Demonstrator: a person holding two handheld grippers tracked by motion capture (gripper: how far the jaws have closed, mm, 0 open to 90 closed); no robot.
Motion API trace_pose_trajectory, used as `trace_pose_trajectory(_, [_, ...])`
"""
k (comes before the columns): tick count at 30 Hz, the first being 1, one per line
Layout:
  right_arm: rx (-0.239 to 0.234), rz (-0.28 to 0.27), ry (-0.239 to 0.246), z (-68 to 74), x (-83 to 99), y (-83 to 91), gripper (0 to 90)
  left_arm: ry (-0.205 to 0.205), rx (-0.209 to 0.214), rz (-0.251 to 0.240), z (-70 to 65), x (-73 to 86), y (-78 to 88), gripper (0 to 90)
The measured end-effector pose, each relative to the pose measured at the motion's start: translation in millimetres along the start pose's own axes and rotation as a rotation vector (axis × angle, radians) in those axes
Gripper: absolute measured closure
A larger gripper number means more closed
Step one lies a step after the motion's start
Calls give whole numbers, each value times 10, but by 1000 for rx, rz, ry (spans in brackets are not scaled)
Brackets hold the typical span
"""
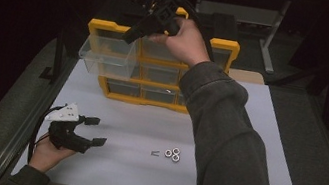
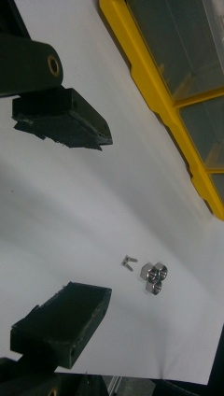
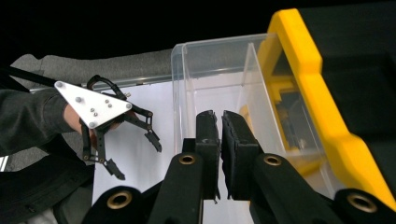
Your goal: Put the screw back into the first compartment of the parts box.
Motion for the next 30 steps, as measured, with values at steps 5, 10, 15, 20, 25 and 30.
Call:
trace_pose_trajectory(5, [-10,13,1,-11,-51,-182,839,-5,1,6,5,0,13,221])
trace_pose_trajectory(10, [-10,29,-1,-47,-43,-313,839,2,2,-7,7,-6,3,221])
trace_pose_trajectory(15, [-1,47,-9,-90,0,-418,797,-8,2,-3,8,-6,4,220])
trace_pose_trajectory(20, [1,18,-26,-111,30,-331,762,-2,1,-9,11,-6,14,219])
trace_pose_trajectory(25, [5,-13,-31,-83,139,-110,740,-4,1,-4,20,0,8,219])
trace_pose_trajectory(30, [29,-44,-31,-62,348,106,719,-1,-2,-6,9,-5,3,219])
Point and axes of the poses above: each handheld gripper's, and its own axes: y roughly backward along the jaws, x roughly out of its underside, z roughly to its left, the point moved 6 cm from there along -y, roughly forward along the jaws, and after that the axes turned 4 degrees about x, right-handed, at the moved point
